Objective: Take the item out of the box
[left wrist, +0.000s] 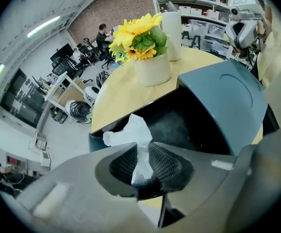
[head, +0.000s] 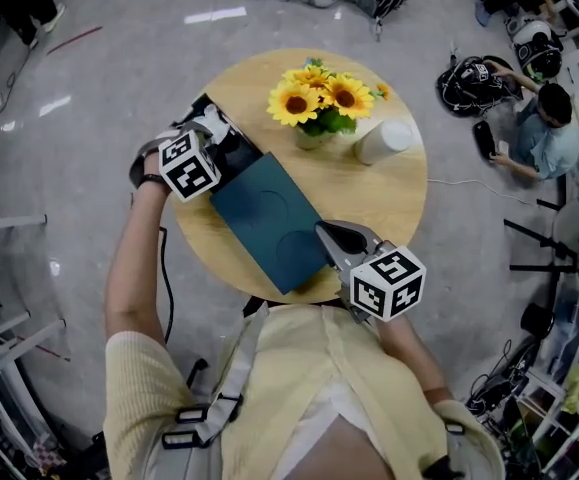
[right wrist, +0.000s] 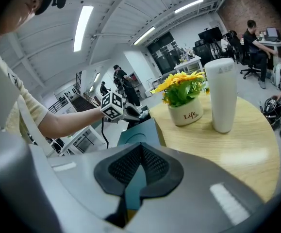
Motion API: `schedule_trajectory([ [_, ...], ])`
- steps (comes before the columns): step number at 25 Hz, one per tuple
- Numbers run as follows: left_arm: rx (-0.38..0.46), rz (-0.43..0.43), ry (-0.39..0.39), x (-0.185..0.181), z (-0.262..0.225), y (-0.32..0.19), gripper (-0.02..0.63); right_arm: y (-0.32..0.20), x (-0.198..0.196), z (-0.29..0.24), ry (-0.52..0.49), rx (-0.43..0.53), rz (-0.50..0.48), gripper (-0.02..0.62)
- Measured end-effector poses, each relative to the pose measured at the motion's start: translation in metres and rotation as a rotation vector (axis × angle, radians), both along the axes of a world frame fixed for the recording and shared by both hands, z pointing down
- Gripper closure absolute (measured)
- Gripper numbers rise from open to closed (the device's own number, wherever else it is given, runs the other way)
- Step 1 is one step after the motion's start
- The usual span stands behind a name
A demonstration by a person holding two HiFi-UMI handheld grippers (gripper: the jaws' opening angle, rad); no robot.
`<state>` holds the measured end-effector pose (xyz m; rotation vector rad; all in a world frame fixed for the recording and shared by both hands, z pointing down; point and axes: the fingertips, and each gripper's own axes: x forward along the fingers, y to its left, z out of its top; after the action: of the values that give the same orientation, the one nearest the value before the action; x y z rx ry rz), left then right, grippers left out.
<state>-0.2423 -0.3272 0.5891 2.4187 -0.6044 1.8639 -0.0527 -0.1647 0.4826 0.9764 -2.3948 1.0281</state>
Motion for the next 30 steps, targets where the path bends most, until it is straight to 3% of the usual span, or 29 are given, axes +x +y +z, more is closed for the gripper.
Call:
schedule_trajectory([
  [15,0.253,-0.02,0.038,0.024,-0.091,0.028,0.545,0.003,-0.001,-0.011,-0.018,0.048,-0.1,0.592],
  [30,0.373,-0.164,0.091,0.041,-0.144,0.09,0.545,0.007,0.013,-0.024,-0.02,0.09,-0.146,0.592],
])
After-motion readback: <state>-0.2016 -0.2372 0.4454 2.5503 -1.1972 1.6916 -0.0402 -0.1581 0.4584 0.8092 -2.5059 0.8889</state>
